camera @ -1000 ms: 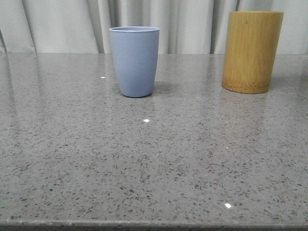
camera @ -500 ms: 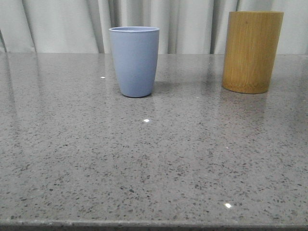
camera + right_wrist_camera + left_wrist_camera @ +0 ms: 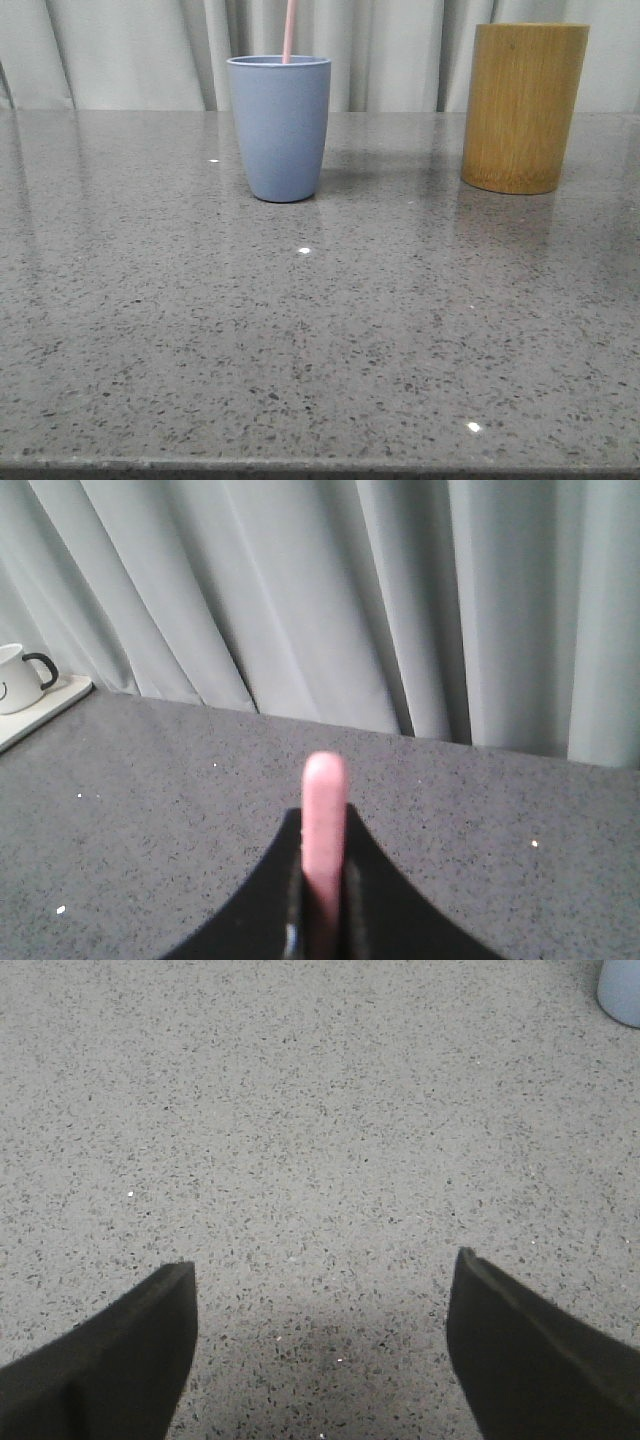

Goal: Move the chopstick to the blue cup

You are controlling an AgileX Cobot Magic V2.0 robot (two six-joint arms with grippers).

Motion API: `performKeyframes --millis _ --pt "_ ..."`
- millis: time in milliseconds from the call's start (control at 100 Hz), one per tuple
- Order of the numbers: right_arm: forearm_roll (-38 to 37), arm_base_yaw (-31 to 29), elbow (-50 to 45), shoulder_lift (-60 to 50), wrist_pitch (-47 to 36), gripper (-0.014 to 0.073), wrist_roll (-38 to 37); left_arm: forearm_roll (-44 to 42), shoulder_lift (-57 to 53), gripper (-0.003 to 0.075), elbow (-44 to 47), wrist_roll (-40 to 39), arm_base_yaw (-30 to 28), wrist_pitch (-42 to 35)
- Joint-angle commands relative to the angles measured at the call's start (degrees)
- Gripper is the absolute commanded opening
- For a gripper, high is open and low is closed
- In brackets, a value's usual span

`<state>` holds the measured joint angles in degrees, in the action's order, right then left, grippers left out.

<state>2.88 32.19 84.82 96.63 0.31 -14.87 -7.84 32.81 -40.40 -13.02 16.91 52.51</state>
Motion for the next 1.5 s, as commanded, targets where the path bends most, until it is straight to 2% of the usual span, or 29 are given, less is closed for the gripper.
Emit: performKeyframes --millis 0,180,270,600,810,1180,1370,1490 --pt "-0.6 0.0 2.0 -2.7 -2.1 0.0090 0.3 -0.3 0.2 0.0514 -1.4 -0.3 -0.3 -3.9" --pt "-0.5 0.0 2.0 -2.7 -1.0 0.0398 0.3 -0.3 0.2 0.0514 -1.4 -0.3 -0.3 -3.9" --pt "-0.5 0.0 2.0 -2.7 -1.0 0.0462 0.3 -0.3 0.2 0.0514 -1.4 -0.3 -0.3 -3.9" --pt "-1.5 -2.2 2.0 -9.9 8.0 0.0456 3.7 -0.3 0.2 0.0514 -1.4 -0.3 -0.3 -3.9" --pt "-6.7 -6.7 0.5 -17.1 16.8 0.0456 4.6 -0.3 0.2 0.0514 -1.4 -0.3 -0.3 -3.9" --pt "-8.9 -15.0 -20.1 -36.3 21.4 0.0456 4.6 -0.3 0.2 0.0514 -1.4 -0.3 -0.3 -3.9" --pt "-9.1 -19.1 -30.1 -47.4 28.8 0.0456 4.6 -0.3 0.2 0.0514 -1.4 -0.3 -0.3 -3.9" --pt "-9.9 -19.5 -35.2 -54.0 33.4 0.0456 4.6 -0.3 0.2 0.0514 -1.4 -0.3 -0.3 -3.9"
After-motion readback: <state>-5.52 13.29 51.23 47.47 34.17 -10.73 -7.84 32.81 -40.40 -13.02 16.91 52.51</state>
